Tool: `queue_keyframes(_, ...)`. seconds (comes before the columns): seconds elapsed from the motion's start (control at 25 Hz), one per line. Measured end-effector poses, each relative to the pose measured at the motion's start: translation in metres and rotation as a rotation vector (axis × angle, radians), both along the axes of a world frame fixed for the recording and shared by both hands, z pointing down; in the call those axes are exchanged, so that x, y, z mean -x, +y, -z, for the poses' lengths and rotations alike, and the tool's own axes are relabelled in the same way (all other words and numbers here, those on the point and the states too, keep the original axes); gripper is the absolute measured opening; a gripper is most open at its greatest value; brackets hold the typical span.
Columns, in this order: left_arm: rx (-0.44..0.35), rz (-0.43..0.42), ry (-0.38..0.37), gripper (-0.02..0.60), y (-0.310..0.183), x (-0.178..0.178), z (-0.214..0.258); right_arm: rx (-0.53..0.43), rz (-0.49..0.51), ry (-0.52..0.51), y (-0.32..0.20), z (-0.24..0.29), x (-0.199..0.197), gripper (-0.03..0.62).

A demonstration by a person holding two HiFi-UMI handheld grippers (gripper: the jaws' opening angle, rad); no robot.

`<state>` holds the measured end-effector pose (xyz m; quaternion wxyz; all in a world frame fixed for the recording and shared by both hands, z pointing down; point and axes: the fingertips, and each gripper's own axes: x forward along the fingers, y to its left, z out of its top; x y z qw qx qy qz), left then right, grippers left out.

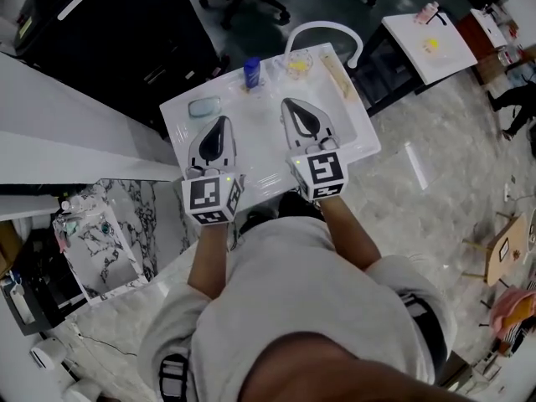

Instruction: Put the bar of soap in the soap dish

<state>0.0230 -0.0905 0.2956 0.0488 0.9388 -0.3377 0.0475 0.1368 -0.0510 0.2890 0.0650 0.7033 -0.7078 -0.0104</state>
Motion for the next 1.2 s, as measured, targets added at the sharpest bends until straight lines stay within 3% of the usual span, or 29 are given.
queue_keyframes(0.24,-0.060,0.056,0.056,0.018,-0.009,-0.002,0.035,-0.064,0.050,0.016,-0.015,0.031,-0.004,0.000)
queue_keyframes(0.56,-0.102,0.117,0.077,0.018,-0.024,0.002,0.052,-0.099,0.078,0.032,-0.027,0.047,-0.011,0.000)
queue_keyframes(1.2,-0.097,0.111,0.076,0.018,-0.019,-0.008,0.049,-0.089,0.067,0.047,-0.022,0.045,-0.023,0.000)
